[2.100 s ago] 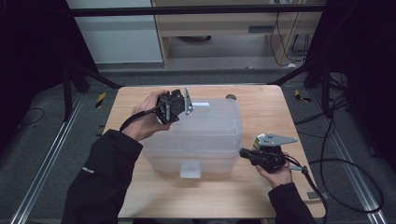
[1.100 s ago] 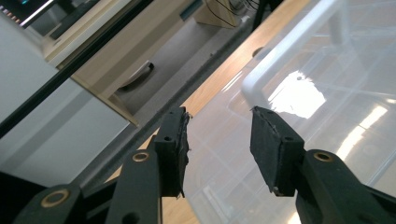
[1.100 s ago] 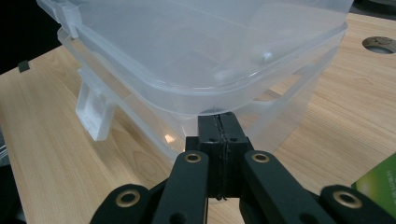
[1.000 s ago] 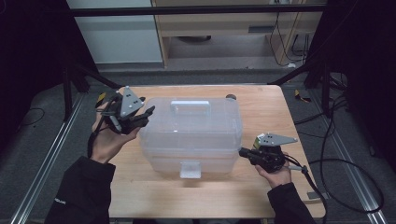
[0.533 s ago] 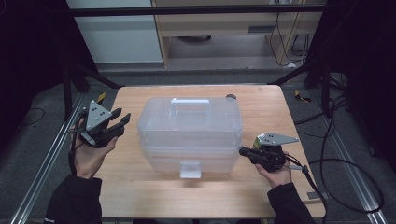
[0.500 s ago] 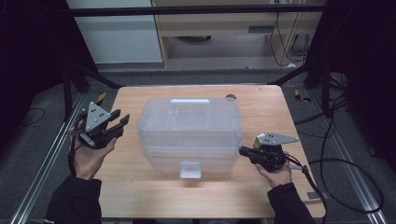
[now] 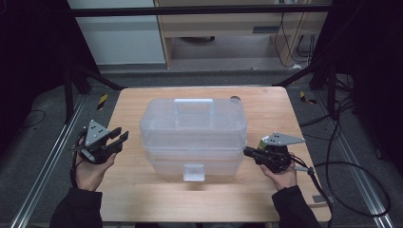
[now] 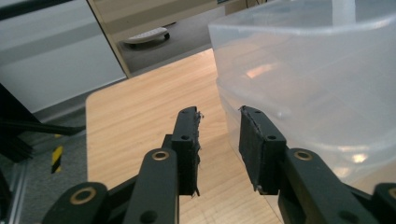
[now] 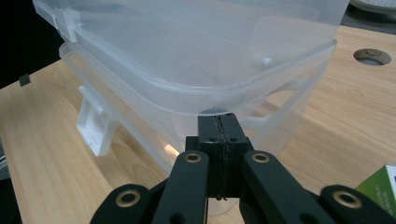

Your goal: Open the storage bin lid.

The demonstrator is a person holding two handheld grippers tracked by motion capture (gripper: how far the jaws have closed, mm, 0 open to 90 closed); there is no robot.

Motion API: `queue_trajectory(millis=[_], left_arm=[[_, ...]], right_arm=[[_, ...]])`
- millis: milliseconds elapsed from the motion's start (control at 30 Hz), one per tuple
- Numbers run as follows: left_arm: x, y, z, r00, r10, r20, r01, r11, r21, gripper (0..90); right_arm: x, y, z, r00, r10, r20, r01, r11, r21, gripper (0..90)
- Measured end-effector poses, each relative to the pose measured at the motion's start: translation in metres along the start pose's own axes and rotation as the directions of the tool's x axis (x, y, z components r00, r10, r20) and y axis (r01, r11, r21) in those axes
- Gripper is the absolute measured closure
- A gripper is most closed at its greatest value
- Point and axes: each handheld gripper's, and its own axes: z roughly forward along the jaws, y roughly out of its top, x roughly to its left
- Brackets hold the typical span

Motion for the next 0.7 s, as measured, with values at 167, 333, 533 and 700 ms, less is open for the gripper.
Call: queue_trajectory(millis=[167, 333, 533, 700], left_arm=[[-0.005, -0.01, 0.006, 0.9998, 0.003, 0.021, -0.004, 0.9998, 0.02, 68.9], [-0.02, -0.019, 0.014, 0.9986, 0.041, 0.032, -0.043, 0.9982, 0.043, 68.1], [-0.031, -0.023, 0.022, 0.9969, 0.069, 0.039, -0.07, 0.9967, 0.041, 64.6], [-0.035, -0.024, 0.024, 0.9962, 0.078, 0.039, -0.079, 0.9963, 0.033, 62.1]], right_arm=[[-0.001, 0.002, 0.0, 1.0, 0.001, 0.004, -0.001, 1.0, -0.005, 90.0], [-0.001, 0.003, -0.001, 1.0, 0.002, 0.001, -0.002, 0.9999, -0.012, 90.0], [-0.002, 0.003, -0.001, 1.0, 0.002, -0.002, -0.002, 0.9999, -0.015, 90.0], [-0.001, 0.005, -0.001, 0.9999, -0.008, 0.006, 0.008, 0.9999, -0.015, 90.0]])
